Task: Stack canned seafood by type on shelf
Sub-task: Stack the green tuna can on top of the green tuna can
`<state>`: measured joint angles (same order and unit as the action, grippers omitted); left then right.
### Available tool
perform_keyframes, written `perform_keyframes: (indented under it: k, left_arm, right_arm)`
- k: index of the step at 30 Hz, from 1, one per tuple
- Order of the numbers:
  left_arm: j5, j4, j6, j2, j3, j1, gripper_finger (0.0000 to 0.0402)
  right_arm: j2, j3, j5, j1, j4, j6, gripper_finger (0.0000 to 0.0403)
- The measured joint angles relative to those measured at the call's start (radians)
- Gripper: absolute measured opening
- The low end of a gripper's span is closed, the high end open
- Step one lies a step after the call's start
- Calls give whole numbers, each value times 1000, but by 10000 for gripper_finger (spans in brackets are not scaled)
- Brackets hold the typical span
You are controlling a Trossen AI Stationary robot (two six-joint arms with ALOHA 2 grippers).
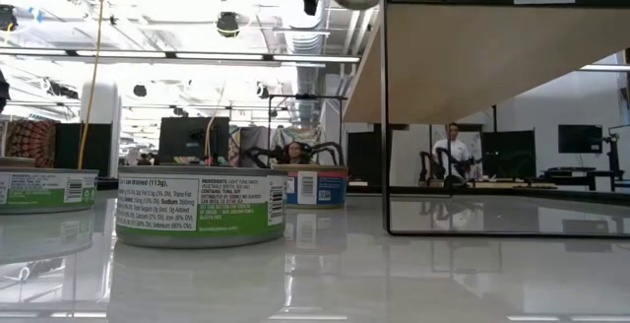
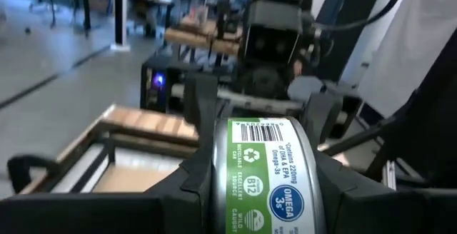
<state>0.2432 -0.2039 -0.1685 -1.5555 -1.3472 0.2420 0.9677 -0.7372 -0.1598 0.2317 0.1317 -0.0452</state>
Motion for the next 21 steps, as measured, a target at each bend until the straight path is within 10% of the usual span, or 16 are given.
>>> perform_keyframes:
  k: [13,21]
  left_arm:
    - [-43,-147,92,-69,1,-50,131]
    - [-43,-124,89,-68,1,-51,132]
  right_arm:
    - [95,-82,-4,-9,-5,54,357]
    - [94,-82,-4,-9,-10,54,252]
